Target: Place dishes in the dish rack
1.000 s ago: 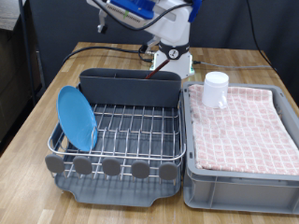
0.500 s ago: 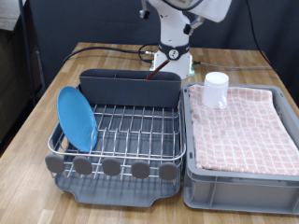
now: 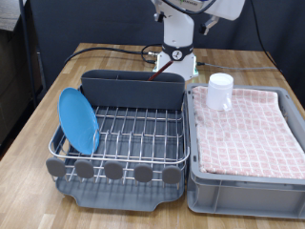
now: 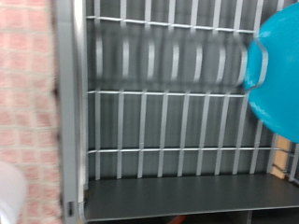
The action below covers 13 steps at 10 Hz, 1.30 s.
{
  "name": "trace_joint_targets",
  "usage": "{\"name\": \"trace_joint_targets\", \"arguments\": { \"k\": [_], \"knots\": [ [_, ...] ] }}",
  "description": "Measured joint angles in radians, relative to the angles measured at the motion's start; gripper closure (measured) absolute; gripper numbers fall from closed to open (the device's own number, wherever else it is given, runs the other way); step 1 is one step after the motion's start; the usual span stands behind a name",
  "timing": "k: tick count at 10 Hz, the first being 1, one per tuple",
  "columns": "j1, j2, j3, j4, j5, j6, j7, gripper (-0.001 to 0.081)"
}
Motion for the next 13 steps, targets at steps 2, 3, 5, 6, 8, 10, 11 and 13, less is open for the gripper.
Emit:
{"name": "trace_joint_targets", "arguments": {
  "k": [2, 3, 5, 6, 8, 10, 11, 13],
  "knots": [
    [0.017, -0.019, 0.040, -0.036, 0.032, 0.015, 0.028, 0.0004],
    [0.025, -0.034, 0.062, -0.060, 0.046, 0.027, 0.046, 0.0004],
    [0.042, -0.066, 0.103, -0.115, 0.069, 0.062, 0.072, 0.0004],
    [0.050, -0.081, 0.121, -0.141, 0.082, 0.077, 0.074, 0.0004],
    [0.067, -0.088, 0.134, -0.169, 0.127, 0.054, 0.061, 0.0004],
    [0.075, -0.075, 0.134, -0.179, 0.148, 0.018, -0.005, 0.0004],
    [0.077, -0.059, 0.132, -0.180, 0.167, 0.000, -0.039, 0.0004],
    [0.078, -0.017, 0.125, -0.173, 0.224, -0.012, -0.112, 0.0004]
  ]
}}
